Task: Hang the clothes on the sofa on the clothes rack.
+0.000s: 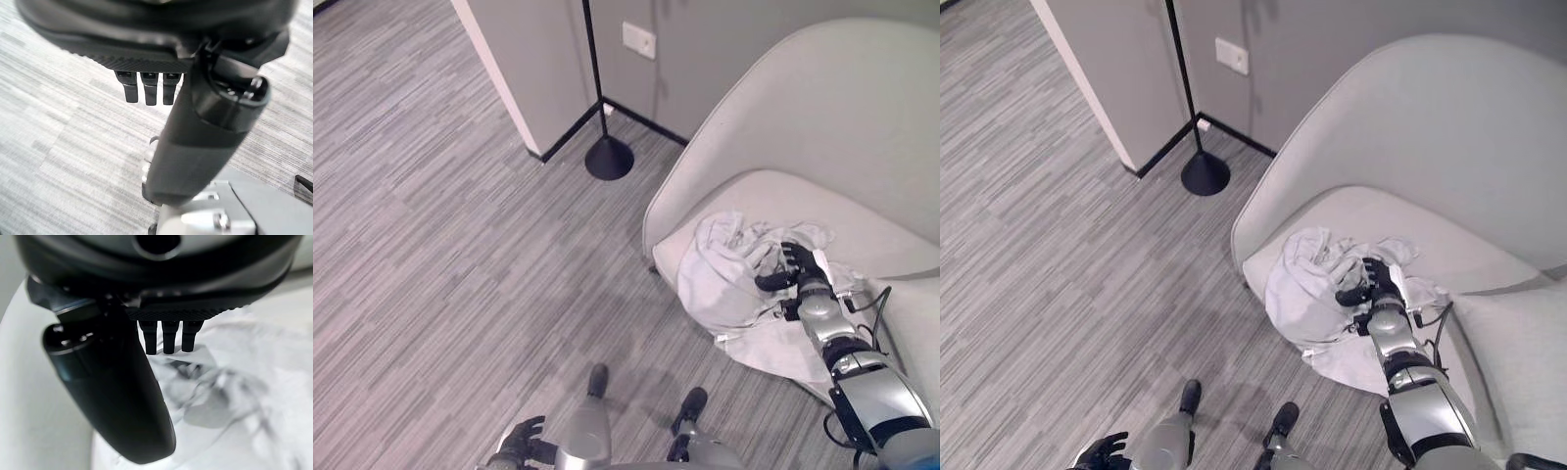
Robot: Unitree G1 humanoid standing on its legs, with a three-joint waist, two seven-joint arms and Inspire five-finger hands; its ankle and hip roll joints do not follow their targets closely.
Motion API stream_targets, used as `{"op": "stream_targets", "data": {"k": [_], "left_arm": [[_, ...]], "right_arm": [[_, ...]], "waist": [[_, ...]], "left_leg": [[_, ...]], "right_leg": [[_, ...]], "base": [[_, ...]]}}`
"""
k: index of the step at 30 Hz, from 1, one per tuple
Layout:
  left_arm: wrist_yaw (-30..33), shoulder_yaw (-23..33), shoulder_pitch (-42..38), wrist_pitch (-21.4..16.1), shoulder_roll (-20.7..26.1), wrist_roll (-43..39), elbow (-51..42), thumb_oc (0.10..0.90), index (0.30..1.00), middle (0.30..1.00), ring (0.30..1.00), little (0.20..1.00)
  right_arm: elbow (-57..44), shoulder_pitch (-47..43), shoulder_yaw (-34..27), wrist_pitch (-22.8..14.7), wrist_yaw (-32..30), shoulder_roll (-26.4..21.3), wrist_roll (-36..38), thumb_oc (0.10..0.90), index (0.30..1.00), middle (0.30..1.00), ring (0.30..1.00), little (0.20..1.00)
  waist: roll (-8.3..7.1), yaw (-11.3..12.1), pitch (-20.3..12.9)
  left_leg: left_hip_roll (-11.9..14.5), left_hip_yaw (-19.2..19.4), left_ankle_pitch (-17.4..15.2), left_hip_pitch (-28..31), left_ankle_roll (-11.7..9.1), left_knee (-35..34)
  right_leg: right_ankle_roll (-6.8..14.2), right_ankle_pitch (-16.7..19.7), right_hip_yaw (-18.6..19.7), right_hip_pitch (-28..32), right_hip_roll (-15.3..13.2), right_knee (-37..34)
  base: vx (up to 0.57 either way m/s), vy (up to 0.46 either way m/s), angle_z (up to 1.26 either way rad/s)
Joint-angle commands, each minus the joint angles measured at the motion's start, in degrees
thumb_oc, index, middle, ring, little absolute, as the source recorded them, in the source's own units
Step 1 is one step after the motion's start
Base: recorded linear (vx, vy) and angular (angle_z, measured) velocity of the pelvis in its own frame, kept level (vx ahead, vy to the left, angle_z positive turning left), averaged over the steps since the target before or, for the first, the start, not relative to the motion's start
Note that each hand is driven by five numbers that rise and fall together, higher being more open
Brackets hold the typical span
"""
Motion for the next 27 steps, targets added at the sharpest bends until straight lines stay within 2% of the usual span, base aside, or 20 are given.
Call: {"op": "stream_targets", "data": {"k": [1,2,4,5,6,10,14,17,19,21,22,23,24,27], "left_arm": [[0.7,-5.3,-2.1,-2.2,-1.0,-0.3,0.5,0.8,0.9,0.9,0.9,0.9],[1.6,-6.7,-2.6,-2.6,-0.9,-0.2,-0.7,0.8,0.9,0.9,0.9,0.9],[2.4,-7.8,-3.3,-2.8,-1.1,-0.1,-1.3,0.8,0.9,0.9,0.9,0.9],[3.2,-8.5,-3.7,-3.1,-1.2,1.0,-1.7,0.8,0.9,0.9,0.9,0.9],[3.2,-8.6,-3.7,-3.1,-1.2,1.0,-1.7,0.8,0.9,0.9,0.9,0.9],[5.3,-9.3,-5.5,-3.9,-1.4,5.4,-2.4,0.8,0.9,0.9,0.9,0.9],[6.0,-10.2,-6.0,-4.2,-1.4,8.4,-3.2,0.8,0.9,0.9,0.9,0.9],[5.9,-10.5,-6.2,-4.3,-0.7,7.7,-4.0,0.8,0.9,0.9,0.9,0.9],[6.7,-11.2,-6.4,-4.5,-0.4,6.9,-4.3,0.8,0.9,0.9,0.9,0.9],[6.8,-11.3,-6.5,-4.5,-0.4,6.6,-4.4,0.8,0.9,0.9,0.9,0.9],[7.0,-11.6,-6.4,-4.5,-0.4,6.5,-4.5,0.8,0.9,0.9,0.9,0.9],[7.1,-11.9,-6.5,-4.5,-0.4,6.4,-4.7,0.8,0.9,0.9,0.9,0.9],[7.3,-12.4,-6.5,-4.5,-0.5,6.4,-4.8,0.8,0.9,0.9,0.9,0.9],[7.6,-14.6,-6.8,-4.4,0.3,7.0,-5.5,0.8,0.9,0.9,0.9,0.9]], "right_arm": [[0.8,-4.9,1.1,-2.8,-6.8,-7.0,-1.8,0.8,0.9,0.9,0.9,0.9],[0.6,-5.9,0.6,-2.4,-10.8,-8.7,-4.1,0.8,0.9,0.9,0.9,0.9],[-2.1,-5.3,-0.1,-2.0,-14.5,-9.6,-6.1,0.8,0.9,0.9,0.9,0.9],[-6.7,-3.7,-0.9,-1.9,-17.5,-11.0,-9.5,0.8,0.9,0.9,0.9,0.9],[-6.9,-3.5,-1.0,-1.8,-17.5,-11.0,-9.5,0.8,0.9,0.9,0.9,0.9],[-22.4,4.6,-6.4,-1.9,-23.3,-12.9,-17.7,0.8,0.9,0.9,0.9,0.9],[-26.8,8.0,-9.9,-1.5,-26.4,-13.2,-21.6,0.8,0.9,0.9,0.9,0.9],[-20.4,5.3,-7.9,-1.8,-24.4,-12.2,-18.3,0.8,0.9,0.9,0.9,0.9],[-11.7,3.1,-5.9,-1.8,-22.2,-10.1,-13.5,0.8,0.9,0.9,0.9,0.9],[-9.9,2.6,-5.3,-1.9,-21.6,-9.6,-12.3,0.8,0.9,0.9,0.9,0.9],[-8.2,2.7,-5.0,-1.9,-21.1,-8.9,-11.1,0.8,0.9,0.9,0.9,0.9],[-6.4,2.4,-4.5,-1.9,-20.7,-8.3,-10.1,0.8,0.9,0.9,0.9,0.9],[-4.0,1.8,-4.5,-2.3,-20.0,-7.4,-7.9,0.8,0.9,0.9,0.9,0.9],[3.5,-2.5,-4.4,-3.1,-16.8,-6.9,-0.1,0.8,0.9,0.9,0.9,0.9]], "waist": [[0.52,0.0,-0.3],[1.1,0.3,0.6],[1.36,0.2,1.2],[1.45,-0.1,1.9],[1.42,-0.1,1.8],[1.16,-1.5,3.1],[1.05,-2.0,3.8],[1.46,-1.6,4.8],[2.17,-1.2,5.5],[2.35,-1.2,5.9],[2.37,-1.2,5.8],[2.84,-1.0,6.4],[2.94,-1.0,6.5],[4.2,-0.5,7.4]], "left_leg": [[4.7,-1.5,9.8,-4.6,-2.5,-6.2],[4.3,-1.7,10.1,-5.7,-2.6,-6.2],[4.0,-1.9,10.3,-6.5,-2.5,-6.2],[3.9,-2.2,10.1,-7.0,-2.2,-6.2],[3.9,-2.2,10.1,-7.1,-2.2,-6.2],[3.6,-2.5,9.8,-7.9,-1.9,-6.2],[3.5,-2.5,9.7,-8.4,-2.0,-6.2],[3.1,-2.7,9.9,-9.0,-2.0,-6.2],[2.8,-2.9,10.2,-9.5,-1.9,-6.2],[2.7,-2.9,10.2,-9.5,-1.8,-6.2],[2.7,-3.1,8.9,-9.0,-2.2,-6.2],[2.5,-3.2,10.4,-9.6,-1.8,-6.2],[2.4,-3.4,9.0,-9.3,-2.2,-6.2],[1.7,-3.6,9.2,-10.3,-2.0,-6.2]], "right_leg": [[3.2,-8.1,1.6,1.6,-2.4,6.2],[3.4,-8.4,1.3,0.2,-3.1,7.5],[3.5,-8.7,1.5,-1.0,-3.4,8.6],[3.5,-9.0,1.8,-1.9,-3.6,9.6],[3.5,-9.1,1.8,-2.0,-3.6,9.7],[3.7,-9.5,1.9,-3.7,-3.9,11.1],[3.9,-9.3,2.2,-3.9,-3.8,10.3],[3.9,-9.0,2.3,-4.5,-4.1,10.5],[3.8,-9.0,2.2,-5.1,-4.4,11.1],[3.9,-9.0,2.1,-5.3,-4.6,11.4],[4.2,-10.5,2.8,-4.9,-4.5,11.6],[3.8,-9.2,1.9,-5.5,-4.9,11.9],[4.2,-10.9,2.6,-5.2,-4.9,12.3],[4.3,-11.1,2.8,-7.2,-5.6,14.0]], "base": [[-0.04,0.064,0.11],[-0.03,0.053,0.19],[-0.03,0.057,0.15],[-0.01,0.033,0.07],[-0.01,0.037,0.05],[0.0,0.008,0.0],[0.0,0.0,0.0],[-0.02,0.01,0.0],[-0.02,0.013,0.01],[0.04,-0.018,0.01],[0.0,0.0,0.0],[0.08,-0.039,0.03],[0.0,0.0,0.0],[0.01,0.004,0.02]]}}
